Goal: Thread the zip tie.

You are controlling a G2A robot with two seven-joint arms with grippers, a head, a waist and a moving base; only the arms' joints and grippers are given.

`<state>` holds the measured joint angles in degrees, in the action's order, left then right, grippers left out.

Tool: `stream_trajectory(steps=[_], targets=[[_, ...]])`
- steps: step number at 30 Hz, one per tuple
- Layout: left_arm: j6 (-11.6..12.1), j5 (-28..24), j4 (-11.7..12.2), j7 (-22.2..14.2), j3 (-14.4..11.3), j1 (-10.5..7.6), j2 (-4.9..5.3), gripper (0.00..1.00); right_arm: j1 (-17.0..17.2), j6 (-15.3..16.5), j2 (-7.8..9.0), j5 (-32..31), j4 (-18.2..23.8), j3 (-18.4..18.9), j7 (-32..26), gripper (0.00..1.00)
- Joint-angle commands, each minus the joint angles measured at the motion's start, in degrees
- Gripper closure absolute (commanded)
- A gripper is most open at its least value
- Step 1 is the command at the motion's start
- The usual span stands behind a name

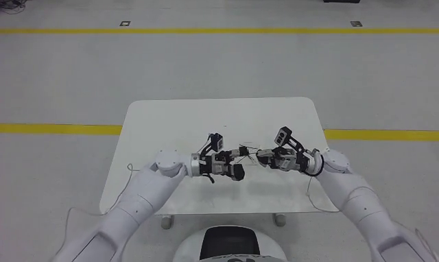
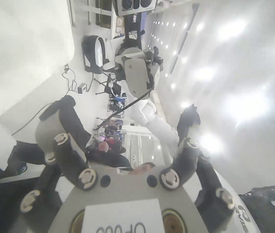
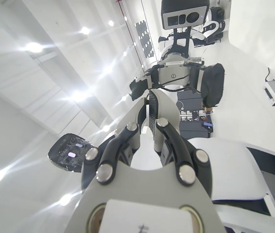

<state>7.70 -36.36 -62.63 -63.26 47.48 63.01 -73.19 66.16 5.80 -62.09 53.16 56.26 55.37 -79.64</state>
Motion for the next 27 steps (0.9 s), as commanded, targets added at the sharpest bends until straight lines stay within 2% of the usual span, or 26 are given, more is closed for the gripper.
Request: stream_trajectory(steps=[1, 2, 8, 9, 10, 13, 18, 19, 20, 21, 25, 27], targets=[[1.10, 1.83, 0.81, -0.56, -0.85, -0.96, -0.11, 0.00, -0.41, 0.39, 0.27, 0.84, -0.31, -0.93, 0.00, 1.00], [1.62, 4.12, 0.95, 0.48, -1.34, -1.33, -0.09, 0.00, -0.41, 0.39, 0.27, 0.84, -0.31, -0.93, 0.00, 1.00], [1.62, 4.12, 0.95, 0.48, -1.34, -1.33, -0.09, 0.00, -0.41, 0.39, 0.27, 0.84, -0.31, -0.93, 0.00, 1.00], [1.65, 3.99, 0.80, 1.42, -1.26, -1.16, -0.10, 0.00, -0.41, 0.39, 0.27, 0.84, -0.31, -0.93, 0.00, 1.00], [1.54, 1.90, 0.17, 1.71, -1.01, -0.59, -0.16, 0.00, -0.22, 0.41, 0.24, 0.70, 0.11, -0.95, 0.67, 1.00], [1.43, -2.03, 0.21, -0.22, -0.18, -0.25, -0.08, 0.00, 0.74, 0.86, 0.33, 0.82, 0.93, -0.20, 1.01, 1.00], [0.63, -5.61, 0.58, -2.68, -0.12, -0.28, -0.15, 0.00, 1.74, 1.17, 0.40, 1.15, 1.44, -0.03, 0.00, 1.00], [1.09, -5.24, 0.56, -3.06, -0.22, -0.58, -0.14, 0.00, 1.74, 1.40, 0.43, 1.09, 1.32, 0.03, 0.00, 1.00], [2.69, -3.16, 0.77, -2.00, -0.33, -0.93, -0.06, 0.00, 1.74, 1.40, 0.43, 1.09, 1.32, 0.03, 0.00, 1.00], [3.01, -2.76, 0.79, -1.56, -0.36, -0.94, -0.05, 0.00, 1.74, 1.40, 0.43, 1.09, 1.32, 0.03, 0.00, 1.00], [3.01, -2.76, 0.79, -1.56, -0.36, -0.94, -0.05, 0.00, 1.74, 1.40, 0.43, 1.09, 1.32, 0.03, 0.00, 1.00], [2.94, -2.43, 0.32, -0.04, -0.40, -0.66, -0.04, 0.00, 1.92, 1.40, 0.40, 1.02, 1.68, 0.05, 0.68, 1.00]])
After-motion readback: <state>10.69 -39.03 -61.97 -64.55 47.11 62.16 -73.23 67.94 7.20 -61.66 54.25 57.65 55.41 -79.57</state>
